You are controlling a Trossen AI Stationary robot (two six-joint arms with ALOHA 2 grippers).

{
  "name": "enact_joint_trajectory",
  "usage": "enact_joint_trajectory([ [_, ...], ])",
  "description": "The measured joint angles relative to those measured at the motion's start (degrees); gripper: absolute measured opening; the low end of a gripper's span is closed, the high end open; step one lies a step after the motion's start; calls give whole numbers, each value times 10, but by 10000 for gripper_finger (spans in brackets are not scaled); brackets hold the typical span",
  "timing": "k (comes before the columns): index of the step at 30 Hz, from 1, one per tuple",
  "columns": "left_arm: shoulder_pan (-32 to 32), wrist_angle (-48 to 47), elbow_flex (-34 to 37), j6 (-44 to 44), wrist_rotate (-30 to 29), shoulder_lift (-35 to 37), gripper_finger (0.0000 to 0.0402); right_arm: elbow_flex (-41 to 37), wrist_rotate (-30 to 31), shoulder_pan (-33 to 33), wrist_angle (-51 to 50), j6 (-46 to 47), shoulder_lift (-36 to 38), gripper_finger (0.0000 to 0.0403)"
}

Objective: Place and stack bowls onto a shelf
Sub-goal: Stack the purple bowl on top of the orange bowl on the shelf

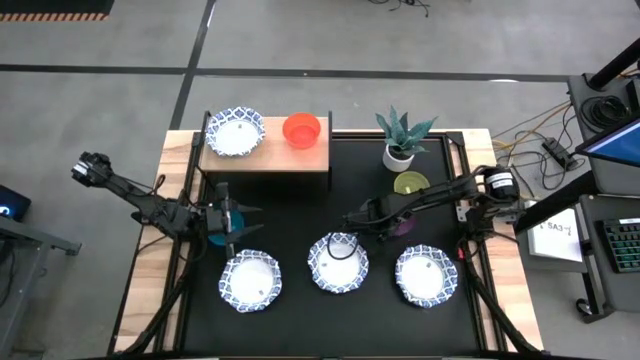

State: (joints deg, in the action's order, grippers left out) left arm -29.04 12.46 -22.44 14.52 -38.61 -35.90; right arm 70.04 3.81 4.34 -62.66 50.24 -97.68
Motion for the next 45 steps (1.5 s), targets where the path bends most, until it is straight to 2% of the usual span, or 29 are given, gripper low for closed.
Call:
enact_joint_trajectory([
  [7,0,0,0,0,0,0,164,17,-10,0,-16,-1,35,9],
  [14,0,2,0,4,0,0,165,93,1,0,-23,-35,67,9],
  [19,0,16,0,13,0,0,165,166,75,2,-19,-80,72,9],
  [24,0,16,0,18,-12,1,165,212,204,10,7,-157,72,9],
  [28,0,16,0,18,-47,1,165,224,295,8,84,-252,72,9],
  [30,0,16,0,18,-53,1,165,224,317,0,151,-324,72,8],
  [33,0,17,0,18,-54,1,165,224,312,-19,253,-420,70,8],
  [36,0,19,0,19,-55,2,165,221,271,-48,336,-490,68,8],
  [40,0,21,0,23,-61,8,165,218,204,-92,414,-531,57,8],
  [45,0,24,0,24,-76,22,165,218,197,-133,461,-563,28,8],
])
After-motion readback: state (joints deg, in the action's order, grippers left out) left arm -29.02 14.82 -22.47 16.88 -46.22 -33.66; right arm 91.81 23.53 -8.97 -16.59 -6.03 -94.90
